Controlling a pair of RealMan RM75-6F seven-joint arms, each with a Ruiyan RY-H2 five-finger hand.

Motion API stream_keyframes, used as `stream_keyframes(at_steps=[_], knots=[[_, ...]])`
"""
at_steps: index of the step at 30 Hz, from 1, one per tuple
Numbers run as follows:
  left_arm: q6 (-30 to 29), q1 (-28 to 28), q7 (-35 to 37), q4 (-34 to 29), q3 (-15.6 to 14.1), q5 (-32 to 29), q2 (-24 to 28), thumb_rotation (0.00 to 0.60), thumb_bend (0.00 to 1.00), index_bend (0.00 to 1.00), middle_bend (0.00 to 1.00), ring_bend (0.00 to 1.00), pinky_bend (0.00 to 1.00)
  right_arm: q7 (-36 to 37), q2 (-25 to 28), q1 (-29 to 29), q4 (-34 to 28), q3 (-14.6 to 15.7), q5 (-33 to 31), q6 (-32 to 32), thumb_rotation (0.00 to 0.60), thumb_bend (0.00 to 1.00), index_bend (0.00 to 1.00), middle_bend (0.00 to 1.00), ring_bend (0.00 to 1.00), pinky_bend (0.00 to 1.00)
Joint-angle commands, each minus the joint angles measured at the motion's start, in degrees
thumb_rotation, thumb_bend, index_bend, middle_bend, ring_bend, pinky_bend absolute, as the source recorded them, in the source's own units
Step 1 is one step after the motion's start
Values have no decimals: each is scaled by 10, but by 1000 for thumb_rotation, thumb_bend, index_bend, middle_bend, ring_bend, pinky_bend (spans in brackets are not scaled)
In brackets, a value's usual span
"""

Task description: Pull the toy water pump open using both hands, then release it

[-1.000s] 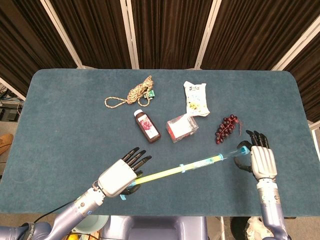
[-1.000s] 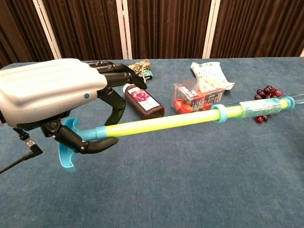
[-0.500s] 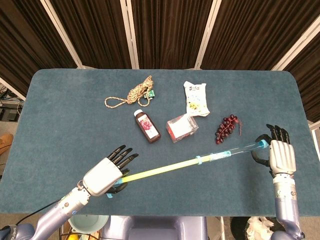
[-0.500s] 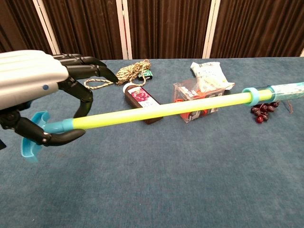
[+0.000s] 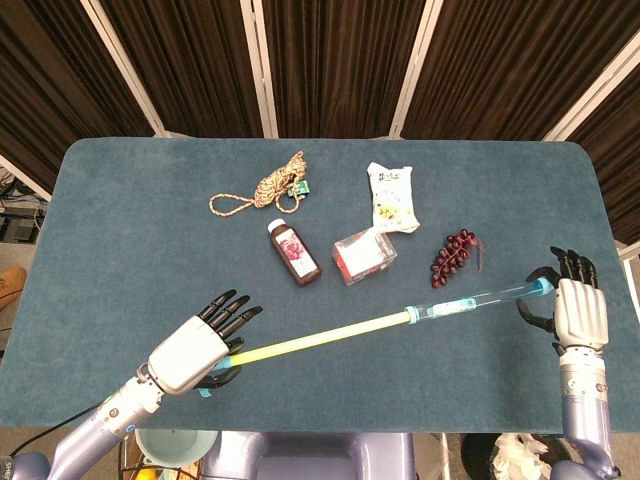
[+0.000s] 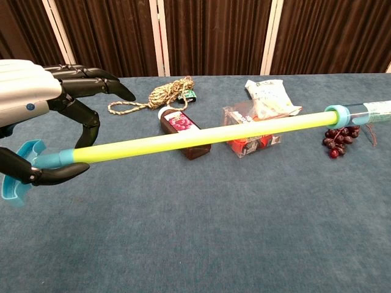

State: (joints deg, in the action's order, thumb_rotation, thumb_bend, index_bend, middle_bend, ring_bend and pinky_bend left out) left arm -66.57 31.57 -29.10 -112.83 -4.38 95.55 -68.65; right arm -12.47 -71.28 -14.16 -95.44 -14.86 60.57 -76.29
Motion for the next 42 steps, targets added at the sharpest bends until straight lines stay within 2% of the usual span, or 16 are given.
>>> stream_keyframes(at_steps=[1,4,7,16,20,26,33,42], knots=[[1,-2,0,0,0,0,1,600,290,451,44,0,63,-2,3,0,-1,4,0,4,600,367,508,69,26,0],[5,-7,-4,-1,0,-10,4,600,173,241,7,0,41,-9,11,0,-8,11,0,12,600,318,238,7,1,0],[8,-12,-11,-3,1,-24,8,600,139,121,0,0,30,-20,20,-1,-17,17,-6,21,600,290,161,0,0,0],[4,-29,-11,-4,9,-59,24,600,136,85,0,0,30,-27,32,1,-37,19,-23,23,600,286,154,0,0,0],[-21,-52,2,-2,3,-67,37,600,103,78,0,0,30,-27,43,6,-47,35,-3,25,600,267,154,0,0,0],[-122,-128,5,3,-13,-68,49,600,68,48,0,0,30,-26,57,22,-38,88,114,-2,600,167,154,0,0,0],[-235,-211,103,57,-43,-18,74,600,58,0,0,0,10,23,89,51,-50,128,200,-33,600,101,137,0,0,0],[-323,-291,213,163,-63,-1,83,600,57,0,0,0,10,76,99,83,-24,140,245,-86,600,100,102,0,0,0]])
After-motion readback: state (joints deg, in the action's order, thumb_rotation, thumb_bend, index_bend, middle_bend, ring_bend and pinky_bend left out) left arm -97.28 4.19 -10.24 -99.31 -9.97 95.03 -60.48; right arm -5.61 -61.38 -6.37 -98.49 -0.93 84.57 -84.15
